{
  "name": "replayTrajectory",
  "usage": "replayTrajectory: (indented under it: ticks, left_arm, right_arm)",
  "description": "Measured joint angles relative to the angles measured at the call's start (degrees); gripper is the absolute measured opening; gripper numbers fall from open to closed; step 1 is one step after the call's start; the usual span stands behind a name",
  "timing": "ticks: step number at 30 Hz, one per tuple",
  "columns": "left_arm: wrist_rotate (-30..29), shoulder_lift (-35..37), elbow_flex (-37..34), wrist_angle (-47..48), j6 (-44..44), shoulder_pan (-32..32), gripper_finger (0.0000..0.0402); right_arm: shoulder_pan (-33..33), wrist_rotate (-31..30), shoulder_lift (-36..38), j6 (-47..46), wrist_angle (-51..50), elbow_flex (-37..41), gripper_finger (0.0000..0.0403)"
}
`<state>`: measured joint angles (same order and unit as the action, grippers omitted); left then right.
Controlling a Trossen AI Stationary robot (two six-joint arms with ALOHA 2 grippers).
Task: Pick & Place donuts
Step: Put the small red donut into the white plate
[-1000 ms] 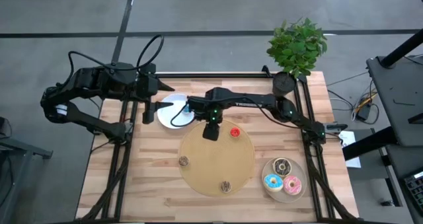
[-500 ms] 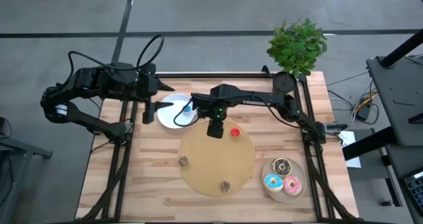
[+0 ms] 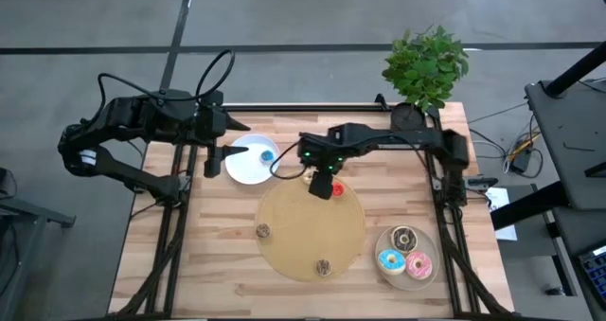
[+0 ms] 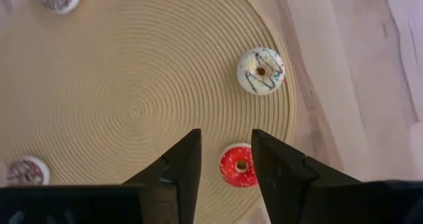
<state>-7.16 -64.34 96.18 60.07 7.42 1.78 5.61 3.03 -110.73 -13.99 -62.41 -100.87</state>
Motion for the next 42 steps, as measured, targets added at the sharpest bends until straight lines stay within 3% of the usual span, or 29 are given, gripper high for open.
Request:
replayTrajectory:
  ticks: [9, 20, 42]
  left_arm:
    - [0.0, 0.0, 0.0, 0.0, 0.1, 0.0, 0.0199]
    - [0.0, 0.0, 0.0, 0.0, 0.1, 0.0, 0.0199]
    - [0.0, 0.0, 0.0, 0.0, -0.4, 0.0, 0.0199]
  right_arm:
    - [0.0, -0.1, 9.9, -7.2, 6.3, 16.3, 0.0123]
    - [-0.1, 0.0, 14.4, -11.6, 8.8, 26.4, 0.0123]
    - [0.7, 1.4, 8.2, -12.6, 13.9, 29.1, 0.0123]
